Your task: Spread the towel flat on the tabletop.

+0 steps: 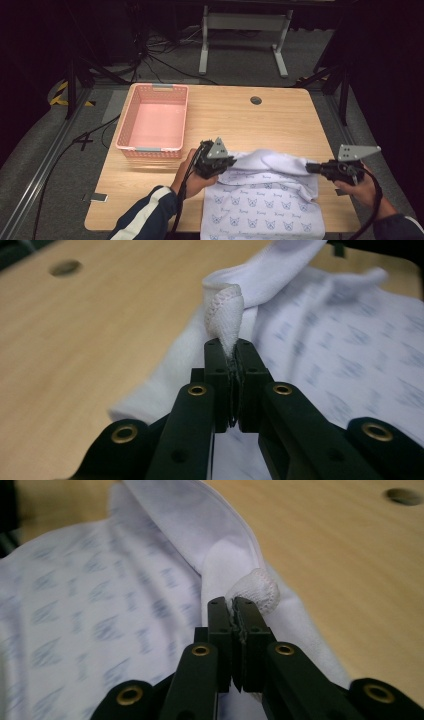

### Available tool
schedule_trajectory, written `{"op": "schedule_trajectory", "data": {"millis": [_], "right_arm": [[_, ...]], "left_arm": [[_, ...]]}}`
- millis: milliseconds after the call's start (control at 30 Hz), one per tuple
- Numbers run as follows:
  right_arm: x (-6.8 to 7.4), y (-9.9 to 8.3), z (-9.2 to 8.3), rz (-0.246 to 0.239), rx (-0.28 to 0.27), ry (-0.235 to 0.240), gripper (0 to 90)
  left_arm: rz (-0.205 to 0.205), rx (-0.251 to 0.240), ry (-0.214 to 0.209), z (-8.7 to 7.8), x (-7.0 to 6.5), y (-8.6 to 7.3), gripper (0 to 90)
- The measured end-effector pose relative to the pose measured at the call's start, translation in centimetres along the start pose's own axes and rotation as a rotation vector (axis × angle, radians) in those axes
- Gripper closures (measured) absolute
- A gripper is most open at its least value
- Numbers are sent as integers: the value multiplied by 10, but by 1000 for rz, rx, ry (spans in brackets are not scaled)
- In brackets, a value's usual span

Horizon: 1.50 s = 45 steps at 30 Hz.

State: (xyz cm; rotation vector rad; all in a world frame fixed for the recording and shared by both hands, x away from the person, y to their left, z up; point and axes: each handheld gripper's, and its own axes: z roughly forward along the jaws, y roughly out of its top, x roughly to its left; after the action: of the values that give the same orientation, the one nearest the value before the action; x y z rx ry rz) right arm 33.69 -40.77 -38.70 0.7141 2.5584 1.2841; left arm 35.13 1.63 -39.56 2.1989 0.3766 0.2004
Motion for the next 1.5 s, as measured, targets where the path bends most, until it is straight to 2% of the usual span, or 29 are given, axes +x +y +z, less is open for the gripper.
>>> {"op": "schedule_trajectory", "data": {"millis": [33, 67, 133, 167, 200, 233, 267, 300, 333, 367, 400, 433, 533, 567, 600, 667, 733, 767, 800, 833, 867, 1000, 1100, 1167, 1300, 1367, 1433, 1500], "right_arm": [[0, 0, 0, 0, 0, 0, 863], [8, -4, -1, -9, 17, 29, 863], [23, -12, -1, -25, 44, 79, 861], [37, -20, 4, -58, 109, 101, 856], [37, -20, 4, -58, 109, 101, 856], [42, -23, 6, -66, 134, 105, 854], [48, -27, 10, -70, 155, 131, 855], [52, -29, 14, -72, 173, 143, 855], [56, -32, 20, -75, 216, 129, 855], [61, -36, 29, -89, 285, 109, 854], [62, -37, 33, -97, 315, 89, 854], [62, -37, 36, -97, 320, 80, 853], [58, -37, 37, -73, 312, 63, 853], [49, -37, 38, -28, 296, 19, 855], [49, -37, 38, -28, 296, 19, 855], [41, -36, 40, 1, 292, -26, 856], [33, -32, 44, -12, 296, -91, 857], [27, -28, 49, -20, 301, -130, 858], [23, -26, 52, -27, 301, -155, 858], [18, -25, 55, -25, 296, -166, 858], [18, -25, 55, -25, 296, -166, 858], [-6, -16, 65, -5, 280, -208, 858], [-24, -12, 72, 19, 258, -239, 859], [-34, -10, 76, 32, 248, -258, 859], [-54, -4, 83, 59, 235, -297, 860], [-62, -1, 87, 42, 242, -315, 860], [-69, 2, 91, 56, 245, -335, 860], [-76, 5, 95, 53, 246, -366, 861]], "left_arm": [[0, 0, 0, 0, 0, 0, 866], [18, 38, -19, 1, -8, -7, 866], [31, 76, -49, 5, -21, -20, 865], [37, 120, -63, 7, -30, -30, 863], [37, 120, -63, 7, -30, -30, 862], [26, 126, -79, 10, -36, -35, 862], [25, 133, -92, 13, -39, -39, 861], [32, 169, -79, 18, -41, -43, 860], [56, 209, -73, 21, -42, -45, 858], [84, 263, -23, 29, -44, -49, 857], [75, 271, -34, 31, -43, -49, 857], [62, 268, -32, 32, -43, -49, 858], [61, 269, -8, 36, -40, -46, 863], [74, 282, 21, 41, -36, -41, 864], [74, 282, 21, 41, -36, -41, 865], [73, 288, 51, 47, -30, -36, 865], [70, 286, 82, 53, -22, -31, 866], [63, 288, 131, 59, -14, -28, 866], [62, 273, 148, 63, -8, -27, 867], [62, 273, 148, 63, -8, -27, 867], [44, 274, 161, 65, -3, -25, 867], [22, 262, 202, 75, 16, -19, 867], [10, 235, 245, 84, 30, -16, 868], [-20, 221, 248, 87, 41, -14, 868], [-55, 229, 283, 95, 56, -8, 869], [-69, 216, 298, 99, 65, -6, 870], [-92, 215, 307, 102, 74, -3, 870], [-95, 211, 314, 104, 77, -2, 870]]}}
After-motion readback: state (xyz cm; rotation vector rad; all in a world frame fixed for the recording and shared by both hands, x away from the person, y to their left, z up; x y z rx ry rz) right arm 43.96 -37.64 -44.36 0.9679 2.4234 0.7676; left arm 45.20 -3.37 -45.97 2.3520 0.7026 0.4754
